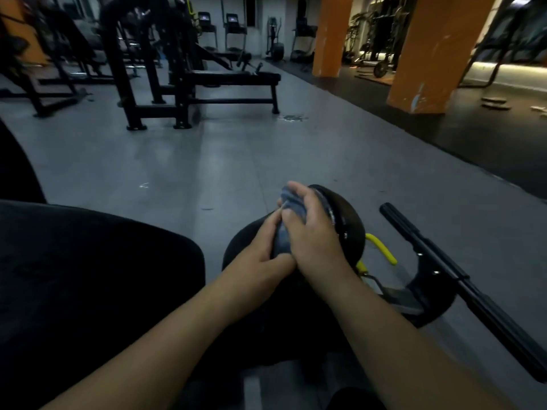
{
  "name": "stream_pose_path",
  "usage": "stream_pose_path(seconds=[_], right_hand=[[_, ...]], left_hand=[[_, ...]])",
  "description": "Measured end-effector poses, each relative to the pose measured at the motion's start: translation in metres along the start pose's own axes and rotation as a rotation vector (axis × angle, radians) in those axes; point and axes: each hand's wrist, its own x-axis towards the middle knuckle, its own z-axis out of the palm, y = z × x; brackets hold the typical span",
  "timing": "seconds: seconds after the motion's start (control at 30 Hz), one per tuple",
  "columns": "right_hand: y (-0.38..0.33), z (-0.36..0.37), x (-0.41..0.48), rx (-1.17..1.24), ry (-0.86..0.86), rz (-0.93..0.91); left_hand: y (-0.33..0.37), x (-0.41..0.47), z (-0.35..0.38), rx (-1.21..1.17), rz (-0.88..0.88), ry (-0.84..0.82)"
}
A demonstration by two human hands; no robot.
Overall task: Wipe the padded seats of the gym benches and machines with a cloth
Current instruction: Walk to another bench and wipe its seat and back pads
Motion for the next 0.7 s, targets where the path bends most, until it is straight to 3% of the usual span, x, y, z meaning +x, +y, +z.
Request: stream_pose_path(seconds=[0.07, 0.13, 0.23, 0.3, 0.4, 0.53, 0.63, 0.7], right_hand=[[-0.007, 0.017, 0.016, 0.187, 0.049, 0.196], [-0.008, 0.024, 0.025, 0.398, 0.015, 0.345], [-0.016, 0.022, 0.027, 0.614, -0.186, 0.59], [-0.019, 0.005, 0.015, 0.628, -0.447, 0.531], [-0.028, -0.027, -0.006, 0.623, -0.72, 0.433], [-0.04, -0.077, -0.017, 0.385, -0.564, 0.457], [-0.049, -0.13, -0.021, 0.262, -0.496, 0.5], [-0.059, -0.169, -0.03, 0.184, -0.41, 0.521]], left_hand=[[0.003, -0.002, -0.012, 0.125, -0.006, -0.068], [0.005, -0.004, -0.021, 0.319, 0.056, -0.01], [0.012, -0.001, -0.043, 0.56, 0.15, 0.229], [0.019, 0.001, -0.053, 0.634, 0.193, 0.291], [0.039, 0.008, -0.046, 0.789, 0.288, 0.115], [0.068, 0.034, -0.014, 0.775, 0.338, -0.275], [0.095, 0.05, 0.019, 0.742, 0.472, -0.374], [0.108, 0.058, 0.053, 0.859, 0.608, -0.433]])
